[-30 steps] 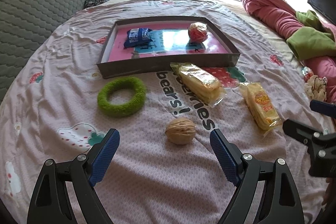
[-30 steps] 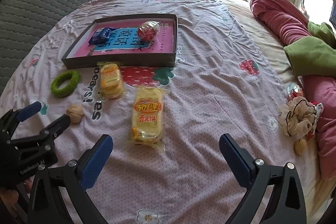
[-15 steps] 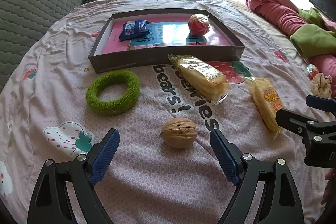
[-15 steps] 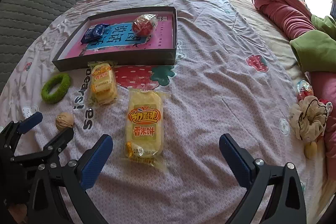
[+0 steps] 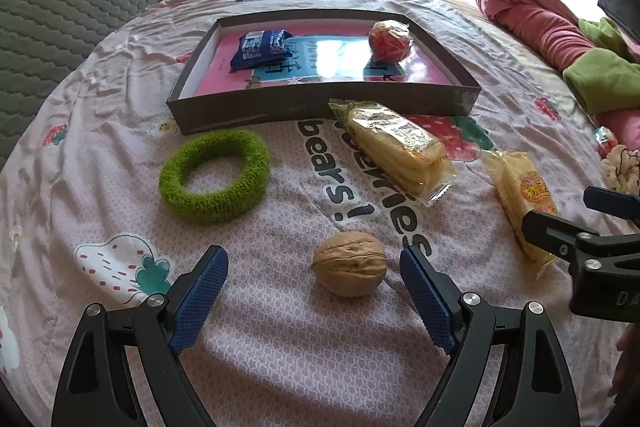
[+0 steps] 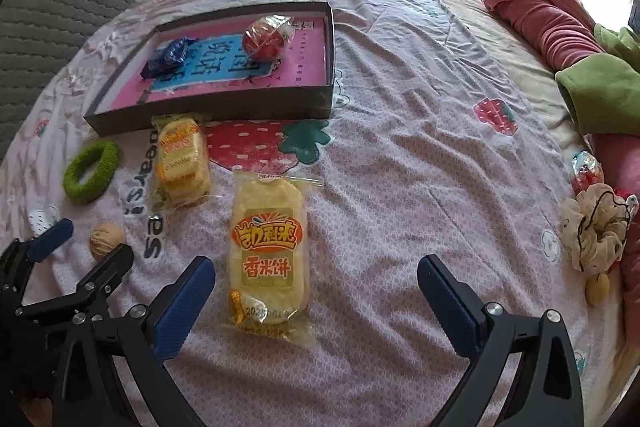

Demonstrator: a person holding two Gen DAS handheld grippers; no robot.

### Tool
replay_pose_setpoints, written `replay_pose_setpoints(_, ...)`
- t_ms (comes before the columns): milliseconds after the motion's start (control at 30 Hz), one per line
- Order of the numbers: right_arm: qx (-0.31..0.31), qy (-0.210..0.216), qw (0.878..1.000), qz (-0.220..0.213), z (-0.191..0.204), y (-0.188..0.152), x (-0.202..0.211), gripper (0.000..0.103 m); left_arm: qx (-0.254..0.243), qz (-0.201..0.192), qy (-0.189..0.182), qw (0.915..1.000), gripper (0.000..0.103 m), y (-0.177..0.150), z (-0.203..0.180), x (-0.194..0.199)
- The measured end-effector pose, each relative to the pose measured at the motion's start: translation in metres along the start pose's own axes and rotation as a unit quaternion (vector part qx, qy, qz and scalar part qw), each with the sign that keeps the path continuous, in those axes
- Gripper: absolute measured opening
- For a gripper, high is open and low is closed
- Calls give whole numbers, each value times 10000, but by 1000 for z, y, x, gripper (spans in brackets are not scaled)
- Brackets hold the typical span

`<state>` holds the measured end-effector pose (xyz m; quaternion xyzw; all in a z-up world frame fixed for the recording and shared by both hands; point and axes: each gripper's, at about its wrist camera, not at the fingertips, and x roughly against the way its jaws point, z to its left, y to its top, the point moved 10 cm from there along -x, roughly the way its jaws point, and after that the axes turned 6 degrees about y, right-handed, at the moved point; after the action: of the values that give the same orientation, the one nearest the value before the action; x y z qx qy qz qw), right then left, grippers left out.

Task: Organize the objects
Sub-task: 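Move both open grippers toward the walnut and yellow cake packets, then grasp the walnut with the left gripper while the right gripper grasps the yellow cake packet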

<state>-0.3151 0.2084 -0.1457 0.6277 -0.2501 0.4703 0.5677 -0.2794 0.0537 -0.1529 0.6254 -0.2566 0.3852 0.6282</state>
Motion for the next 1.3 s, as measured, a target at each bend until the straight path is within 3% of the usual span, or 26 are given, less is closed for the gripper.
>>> replay_pose_setpoints(167, 4, -113, 9999, 99, -2, -1, -12, 102, -6, 69, -44, 10000, 88, -2, -4, -2)
replay_pose_setpoints(367, -36, -54, 9998, 209, -3, -2, -21, 90, -7, 104, -76, 9999, 88, -2, -8, -6)
replay_pose_setpoints(1033, 158, 77, 9997, 168, 8, -4, -17, 69, 0, 99, -417, 9991, 52, -1, -15, 4)
replay_pose_setpoints(1100, 163, 115, 9997, 158, 9, -4, -16, 67, -19, 85, -464, 9989, 44, -1, -17, 5)
replay_pose_setpoints(1300, 155, 201, 9996, 112, 12, -4, -17, 62, -48, 110, -483, 9988, 38, -2, -17, 3)
